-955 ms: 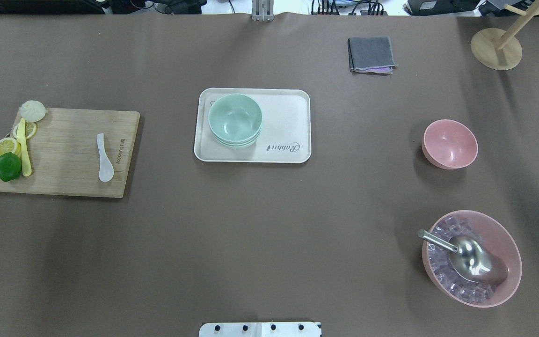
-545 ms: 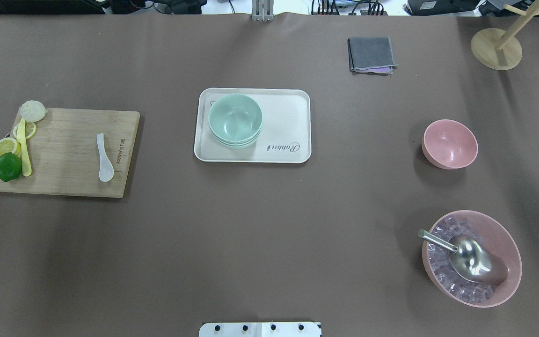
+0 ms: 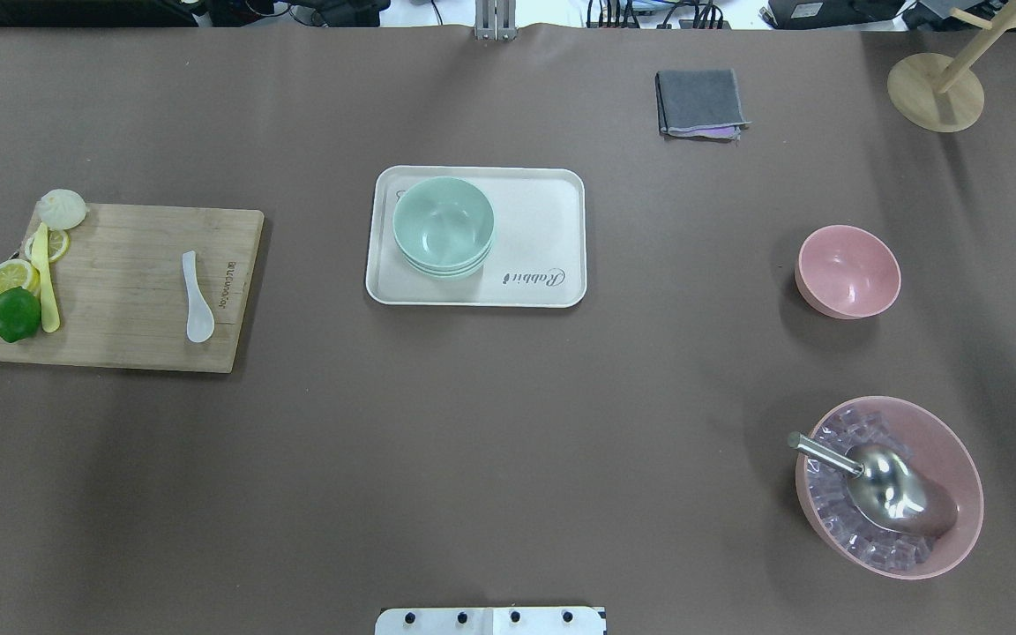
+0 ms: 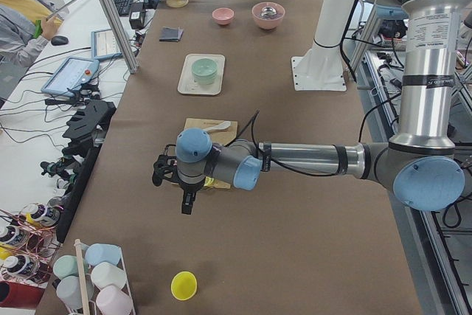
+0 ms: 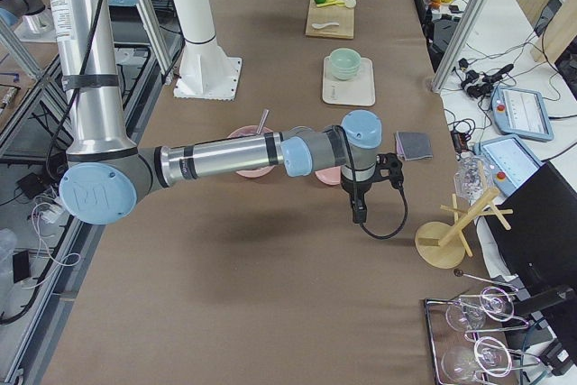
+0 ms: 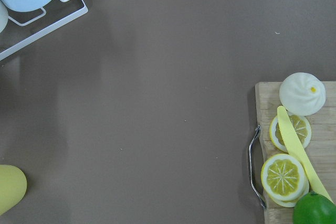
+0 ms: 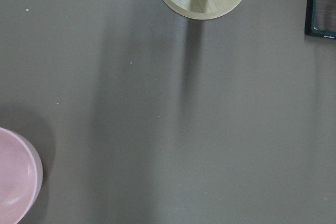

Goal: Stack pink bowl on green and place spoon

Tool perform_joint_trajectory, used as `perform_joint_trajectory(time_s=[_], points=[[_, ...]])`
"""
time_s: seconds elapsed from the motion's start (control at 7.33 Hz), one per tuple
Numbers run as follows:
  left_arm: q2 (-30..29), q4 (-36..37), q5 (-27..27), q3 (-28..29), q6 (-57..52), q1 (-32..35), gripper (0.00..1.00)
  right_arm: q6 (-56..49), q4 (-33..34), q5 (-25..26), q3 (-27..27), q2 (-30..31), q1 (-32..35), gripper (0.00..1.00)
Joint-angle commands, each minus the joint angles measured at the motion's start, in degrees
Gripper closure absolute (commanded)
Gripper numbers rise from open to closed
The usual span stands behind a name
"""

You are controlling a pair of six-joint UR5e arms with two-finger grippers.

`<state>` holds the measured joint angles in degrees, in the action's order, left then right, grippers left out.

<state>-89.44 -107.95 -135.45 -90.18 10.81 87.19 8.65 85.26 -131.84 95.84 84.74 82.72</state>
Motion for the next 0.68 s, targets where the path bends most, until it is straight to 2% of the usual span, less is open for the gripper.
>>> perform_joint_trajectory(time_s=[0.0, 0.41, 0.55], points=[[0.4, -1.3, -0.2, 0.7, 0.0, 0.0, 0.02, 0.0, 0.0, 0.0, 0.2, -0.1, -0.8, 0.0], [0.4, -3.1, -0.2, 0.5, -0.2, -0.1, 0.02, 0.2, 0.1, 0.0, 0.1, 0.1, -0.8, 0.0], [0.4, -4.6, -0.2, 0.7, -0.2, -0.1, 0.02, 0.2, -2.4, -0.2, -0.1, 0.5, -0.8, 0.0]])
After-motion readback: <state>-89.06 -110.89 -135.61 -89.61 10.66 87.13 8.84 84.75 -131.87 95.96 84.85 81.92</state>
